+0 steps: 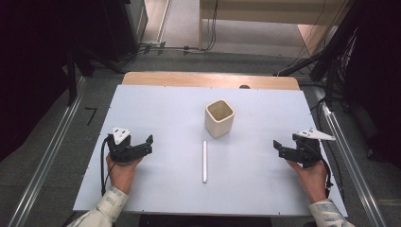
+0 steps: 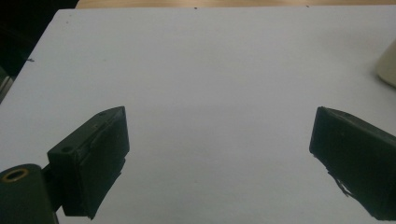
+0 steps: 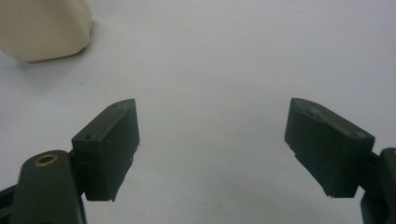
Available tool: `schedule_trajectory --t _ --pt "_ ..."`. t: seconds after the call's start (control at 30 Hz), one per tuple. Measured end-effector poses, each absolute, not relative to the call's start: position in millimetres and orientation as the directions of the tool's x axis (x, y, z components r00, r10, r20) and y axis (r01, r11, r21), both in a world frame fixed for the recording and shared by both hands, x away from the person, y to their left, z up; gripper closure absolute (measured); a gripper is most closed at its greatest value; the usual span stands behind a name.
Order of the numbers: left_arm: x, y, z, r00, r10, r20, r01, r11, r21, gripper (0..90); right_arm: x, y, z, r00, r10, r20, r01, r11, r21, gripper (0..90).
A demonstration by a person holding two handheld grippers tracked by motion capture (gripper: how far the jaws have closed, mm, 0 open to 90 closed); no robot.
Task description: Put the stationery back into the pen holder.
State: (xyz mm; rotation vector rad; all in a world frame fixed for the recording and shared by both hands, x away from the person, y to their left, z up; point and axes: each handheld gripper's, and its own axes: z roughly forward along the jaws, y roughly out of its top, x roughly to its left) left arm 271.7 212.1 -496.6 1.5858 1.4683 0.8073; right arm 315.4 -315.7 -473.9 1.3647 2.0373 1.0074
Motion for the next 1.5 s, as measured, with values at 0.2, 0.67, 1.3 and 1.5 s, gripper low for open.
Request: schedule_trajectory --t 0.2,0.67,1.3,1.5 --pt "271 197 -494 0.162 0.985 -0.05 0.466 -0.032 0.884 6.2 315 -315 -475 -0.389 0.921 0.01 0.565 0.231 0.792 16.0" --pt "271 165 -495 0.238 0.97 -0.04 0.473 -0.08 0.877 6.1 315 -314 -477 -0.39 0.921 0.008 0.572 0.236 0.785 16.1" --pt "276 122 -498 0.335 0.94 -0.06 0.492 -0.12 0.862 10.1 314 -312 -478 -0.385 0.923 0.012 0.577 0.23 0.784 16.1" --pt "278 108 -502 0.35 0.935 -0.059 0.505 -0.136 0.852 10.0 314 -313 -478 -0.386 0.922 0.014 0.578 0.231 0.783 16.1"
